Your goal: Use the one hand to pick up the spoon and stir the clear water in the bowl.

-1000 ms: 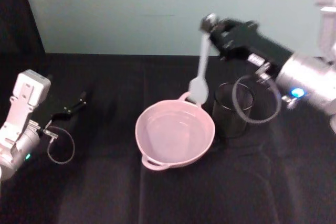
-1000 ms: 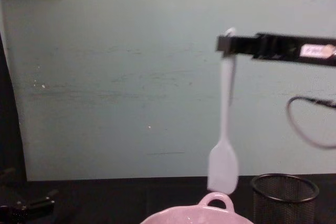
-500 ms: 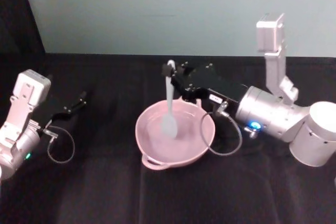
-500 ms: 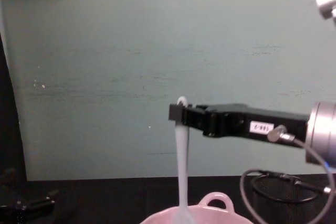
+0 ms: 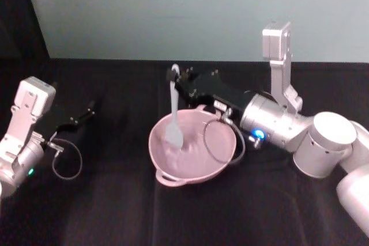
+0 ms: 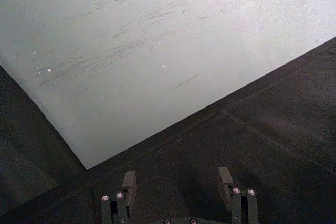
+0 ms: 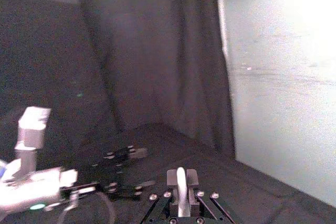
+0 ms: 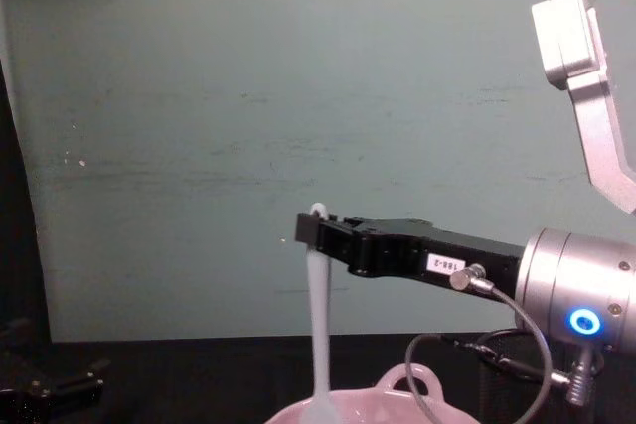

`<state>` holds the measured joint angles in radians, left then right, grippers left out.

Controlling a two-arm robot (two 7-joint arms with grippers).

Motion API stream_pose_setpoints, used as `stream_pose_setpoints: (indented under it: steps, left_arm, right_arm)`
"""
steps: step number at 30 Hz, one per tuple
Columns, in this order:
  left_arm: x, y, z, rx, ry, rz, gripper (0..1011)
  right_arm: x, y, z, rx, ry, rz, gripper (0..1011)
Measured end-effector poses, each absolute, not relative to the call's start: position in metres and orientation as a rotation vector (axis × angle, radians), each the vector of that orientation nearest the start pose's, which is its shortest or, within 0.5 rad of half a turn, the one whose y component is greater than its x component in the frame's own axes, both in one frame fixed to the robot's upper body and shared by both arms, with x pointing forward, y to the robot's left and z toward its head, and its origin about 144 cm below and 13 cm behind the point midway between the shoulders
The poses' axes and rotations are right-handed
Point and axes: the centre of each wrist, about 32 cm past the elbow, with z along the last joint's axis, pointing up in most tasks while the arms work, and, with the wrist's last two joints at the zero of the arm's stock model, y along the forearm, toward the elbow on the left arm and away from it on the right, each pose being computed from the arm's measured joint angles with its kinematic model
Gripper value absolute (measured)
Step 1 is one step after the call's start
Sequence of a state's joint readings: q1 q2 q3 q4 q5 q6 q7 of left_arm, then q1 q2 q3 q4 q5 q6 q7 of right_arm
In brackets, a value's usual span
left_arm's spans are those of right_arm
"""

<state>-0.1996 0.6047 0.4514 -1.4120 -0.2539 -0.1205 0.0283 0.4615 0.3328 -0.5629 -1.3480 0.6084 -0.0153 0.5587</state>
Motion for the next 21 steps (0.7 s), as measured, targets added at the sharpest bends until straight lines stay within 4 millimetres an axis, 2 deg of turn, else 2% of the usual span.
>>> stream_pose_setpoints:
  steps: [3,8,17,21]
  left_arm:
    - [0.489,0.31,1.14,0.304,-0.285,1.248,1011]
    - [0.489,0.31,1.14,0.304,-0.285,1.248,1011]
    - [0.489,0.31,1.14,0.304,-0.285,1.248,1011]
    - [0.489,0.31,1.14,0.304,-0.285,1.248,1011]
  right_arm:
    - [0.564,-0.193,1.195,0.119,0.024,-0.626,109]
    - [0.569,-0.206,1.196,0.13,0.001,-0.692,109]
    - [0.552,-0.23,1.201,0.102,-0.041,-0.759,110]
    - [0.542,-0.232,1.204,0.087,-0.057,-0.754,110]
